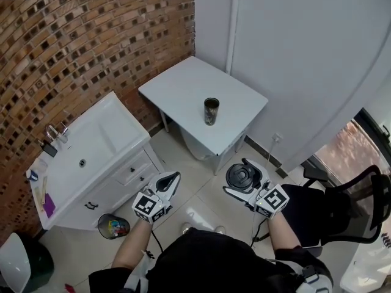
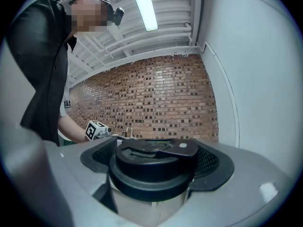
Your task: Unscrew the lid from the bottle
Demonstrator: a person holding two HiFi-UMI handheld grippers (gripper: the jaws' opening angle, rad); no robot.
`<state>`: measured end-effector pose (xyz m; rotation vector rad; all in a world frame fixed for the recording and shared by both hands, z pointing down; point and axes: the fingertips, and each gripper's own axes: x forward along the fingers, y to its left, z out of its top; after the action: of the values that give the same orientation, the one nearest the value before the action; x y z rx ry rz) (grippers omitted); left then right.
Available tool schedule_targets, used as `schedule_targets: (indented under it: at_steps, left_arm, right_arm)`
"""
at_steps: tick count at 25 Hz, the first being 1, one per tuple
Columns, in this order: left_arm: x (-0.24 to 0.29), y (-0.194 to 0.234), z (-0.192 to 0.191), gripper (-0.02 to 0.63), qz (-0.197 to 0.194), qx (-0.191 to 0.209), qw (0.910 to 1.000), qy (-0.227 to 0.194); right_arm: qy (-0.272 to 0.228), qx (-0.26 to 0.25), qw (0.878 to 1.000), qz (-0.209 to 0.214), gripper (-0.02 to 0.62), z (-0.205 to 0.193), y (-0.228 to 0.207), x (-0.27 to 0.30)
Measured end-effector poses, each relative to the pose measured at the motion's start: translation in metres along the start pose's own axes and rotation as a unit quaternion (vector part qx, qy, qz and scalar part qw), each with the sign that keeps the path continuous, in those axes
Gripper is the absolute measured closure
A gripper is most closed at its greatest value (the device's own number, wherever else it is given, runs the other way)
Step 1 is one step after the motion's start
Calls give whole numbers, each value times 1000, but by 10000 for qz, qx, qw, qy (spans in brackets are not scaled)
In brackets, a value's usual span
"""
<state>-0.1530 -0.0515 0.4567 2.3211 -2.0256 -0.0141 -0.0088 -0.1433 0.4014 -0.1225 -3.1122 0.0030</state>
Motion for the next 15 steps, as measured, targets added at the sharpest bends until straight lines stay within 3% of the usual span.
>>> schedule_targets:
  at_steps: [6, 15]
  left_arm:
    - [8, -9, -2, 601, -152, -77, 9998, 30]
    - [23, -11, 9, 601, -250, -44, 9997, -56]
  right_arm:
    - [-191, 113, 9995, 203, 114, 0, 6, 3]
    - [-413, 394, 9983, 129, 114, -6, -15, -5]
